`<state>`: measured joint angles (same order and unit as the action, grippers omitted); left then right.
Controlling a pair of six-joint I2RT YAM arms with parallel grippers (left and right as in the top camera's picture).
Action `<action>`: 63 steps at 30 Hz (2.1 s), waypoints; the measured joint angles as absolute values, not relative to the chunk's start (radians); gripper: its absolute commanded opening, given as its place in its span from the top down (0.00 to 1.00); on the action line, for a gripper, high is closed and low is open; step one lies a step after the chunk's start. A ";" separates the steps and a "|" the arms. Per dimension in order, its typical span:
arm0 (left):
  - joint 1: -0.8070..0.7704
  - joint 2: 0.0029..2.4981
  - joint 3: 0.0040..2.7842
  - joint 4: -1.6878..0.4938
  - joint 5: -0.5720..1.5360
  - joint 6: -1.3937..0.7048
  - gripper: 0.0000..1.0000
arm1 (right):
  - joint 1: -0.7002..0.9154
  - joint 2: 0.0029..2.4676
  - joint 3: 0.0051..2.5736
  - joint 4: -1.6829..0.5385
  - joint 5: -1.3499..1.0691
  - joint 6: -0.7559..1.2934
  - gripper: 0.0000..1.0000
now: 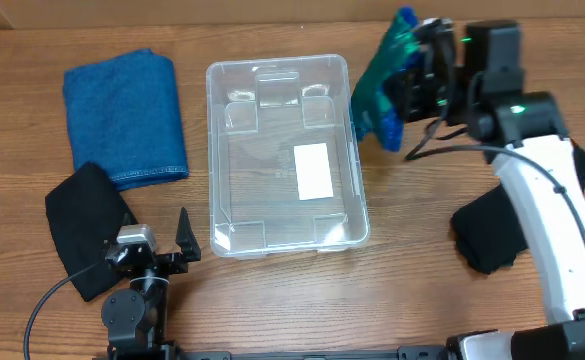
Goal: Pack container
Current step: 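Carry the sequined cloth over the bin and lower it inside, then release the sequined cloth and move the right gripper to the black cloth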
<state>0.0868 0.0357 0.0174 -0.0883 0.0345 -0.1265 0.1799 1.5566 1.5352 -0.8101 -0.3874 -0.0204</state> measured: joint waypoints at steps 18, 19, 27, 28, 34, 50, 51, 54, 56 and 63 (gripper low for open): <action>0.087 0.036 0.017 -0.088 0.035 -0.126 0.00 | 0.400 1.576 1.535 -0.642 -0.334 -0.247 0.96; 0.087 0.036 0.017 -0.089 0.035 -0.126 0.00 | 0.400 1.574 1.535 -0.620 -0.334 -0.249 0.96; 0.087 0.036 0.017 -0.088 0.035 -0.126 0.00 | 0.465 1.534 1.535 -0.601 -0.414 -0.258 0.96; 0.087 0.036 0.017 -0.089 0.035 -0.126 0.00 | 0.479 1.534 1.535 -0.600 -0.429 -0.241 0.96; 0.087 0.036 0.017 -0.088 0.035 -0.126 0.00 | 0.478 1.693 1.538 -0.569 -0.558 -0.198 0.96; 0.087 0.036 0.017 -0.088 0.035 -0.126 0.00 | 0.480 1.936 1.538 -0.463 -0.739 -0.288 0.39; 0.087 0.036 0.017 -0.088 0.035 -0.126 0.00 | 0.480 1.966 1.538 -0.464 -0.734 -0.286 0.00; 0.087 0.036 0.017 -0.088 0.035 -0.126 0.00 | 0.479 2.024 1.538 -0.481 -0.624 -0.237 0.00; 0.087 0.036 0.017 -0.088 0.035 -0.126 0.00 | 0.460 2.028 1.538 -0.536 -0.518 -0.185 0.00; 0.087 0.036 0.017 -0.088 0.035 -0.126 0.00 | 0.414 2.018 1.626 -0.685 -0.356 -0.134 0.00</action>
